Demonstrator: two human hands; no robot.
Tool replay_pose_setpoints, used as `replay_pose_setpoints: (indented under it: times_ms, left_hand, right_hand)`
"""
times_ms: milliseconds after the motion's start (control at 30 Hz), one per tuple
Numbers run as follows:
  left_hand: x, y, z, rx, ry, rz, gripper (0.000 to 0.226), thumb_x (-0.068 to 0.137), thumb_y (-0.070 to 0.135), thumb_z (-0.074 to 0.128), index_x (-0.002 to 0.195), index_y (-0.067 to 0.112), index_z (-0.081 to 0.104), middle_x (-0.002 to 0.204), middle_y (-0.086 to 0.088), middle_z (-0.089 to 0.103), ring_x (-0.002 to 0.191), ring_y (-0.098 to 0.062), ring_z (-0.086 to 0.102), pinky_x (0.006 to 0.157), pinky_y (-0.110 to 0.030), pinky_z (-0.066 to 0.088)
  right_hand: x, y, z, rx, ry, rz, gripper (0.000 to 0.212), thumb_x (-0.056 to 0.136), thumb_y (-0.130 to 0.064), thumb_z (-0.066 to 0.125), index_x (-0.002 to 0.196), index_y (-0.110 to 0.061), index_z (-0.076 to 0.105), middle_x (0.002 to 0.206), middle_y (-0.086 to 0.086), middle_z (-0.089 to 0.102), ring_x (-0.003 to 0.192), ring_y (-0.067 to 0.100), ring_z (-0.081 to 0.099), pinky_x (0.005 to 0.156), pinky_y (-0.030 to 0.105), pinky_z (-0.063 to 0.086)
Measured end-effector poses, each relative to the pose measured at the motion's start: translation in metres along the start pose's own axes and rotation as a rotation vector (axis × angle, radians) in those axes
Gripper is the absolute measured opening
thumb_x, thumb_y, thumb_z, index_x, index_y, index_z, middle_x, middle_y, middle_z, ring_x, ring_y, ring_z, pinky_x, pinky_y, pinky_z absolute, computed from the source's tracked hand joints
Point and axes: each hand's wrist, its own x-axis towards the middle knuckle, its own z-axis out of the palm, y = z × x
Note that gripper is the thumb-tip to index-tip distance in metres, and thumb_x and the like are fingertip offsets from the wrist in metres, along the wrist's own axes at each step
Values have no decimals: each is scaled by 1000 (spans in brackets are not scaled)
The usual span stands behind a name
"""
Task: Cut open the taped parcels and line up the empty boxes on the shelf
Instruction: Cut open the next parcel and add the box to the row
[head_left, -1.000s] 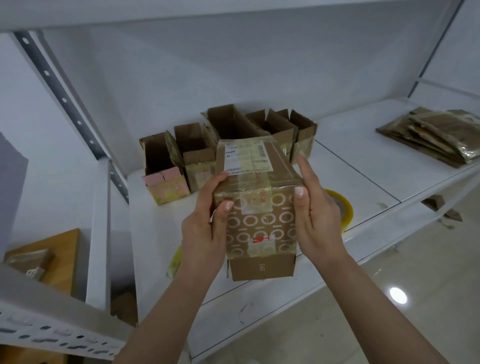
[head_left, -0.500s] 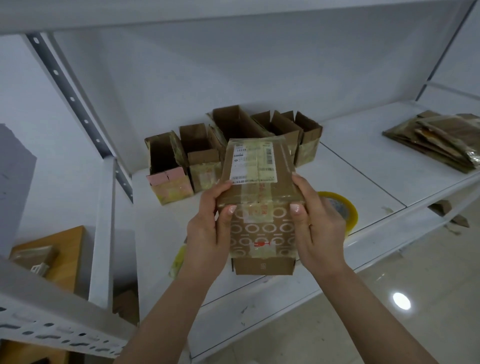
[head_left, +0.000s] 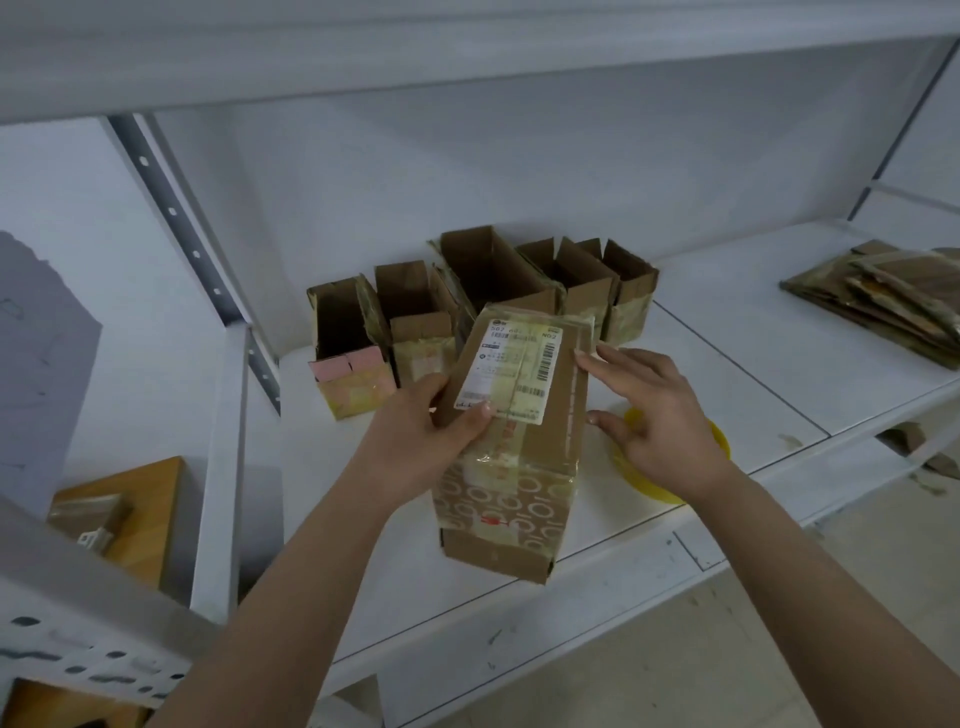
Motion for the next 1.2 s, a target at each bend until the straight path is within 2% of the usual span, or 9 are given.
replay_pose_setpoints:
  times_ms: [100,300,500,600,700,833,1000,1100,1200]
  left_hand:
    - [15,-2,-25,-49,-142,43,30,94,42,58,121,30,61,105,15,69,94,3,66,78,-14,52]
    - [46,-13,-38,55,-220,68,42,96,38,55,136,28,55,126,7,60,117,-11,57,105,-42,46]
    - [19,19,-28,442,202,75,52,91,50,58,138,30,50,144,1,41,135,-25,37,109,-46,40]
    - [-13,34,-11,544,136,-54,85,76,77,50,147,35,31,155,-2,23,142,-29,26,107,-48,38]
    - [-34,31,9,565,40,-157,106,67,85,52,151,36,9,162,-3,-3,147,-33,14,108,-51,37]
    - [-42,21,34,537,78,-185,114,67,78,63,149,30,0,160,-5,-17,139,-33,35,100,-44,45]
    - [-31,7,27,335,214,-132,96,73,52,78,146,26,20,159,-2,14,120,-25,54,91,-35,48]
    - [-22,-5,17,191,264,-46,87,73,30,83,143,25,31,148,0,35,111,-16,51,87,-26,41]
    - [-11,-13,12,96,320,50,82,73,21,84,141,24,38,137,0,50,109,-10,47,82,-17,37]
  right_hand:
    - [7,-2,-10,-55,167,-121,44,77,-49,70,111,-21,74,117,3,69,113,28,55,93,40,41]
    - [7,-33,-9,-190,209,-372,39,77,-58,65,80,-20,71,85,-3,66,94,22,56,89,33,34]
    - [39,-25,-24,18,-39,-94,56,83,-68,44,99,-21,70,97,-1,65,96,19,51,79,29,32]
    - [68,-22,-28,-121,-196,27,62,87,-68,32,122,-26,60,123,1,61,116,26,48,92,39,37]
    - [94,-28,-17,-210,-425,33,50,100,-54,36,143,-30,42,152,-1,40,139,27,29,111,46,23]
    - [114,-35,-4,-301,-624,6,55,101,-57,22,151,-35,28,161,-3,25,148,24,14,115,47,9]
    - [118,-43,-10,-354,-552,-35,50,96,-66,22,119,-39,57,122,-2,60,128,23,44,115,53,4]
    - [118,-44,-31,-247,-505,8,38,99,-58,30,115,-40,58,95,-17,54,116,12,46,115,53,2]
    - [117,-39,-53,-240,-484,27,27,98,-49,46,121,-40,58,94,-16,49,113,13,47,115,48,7]
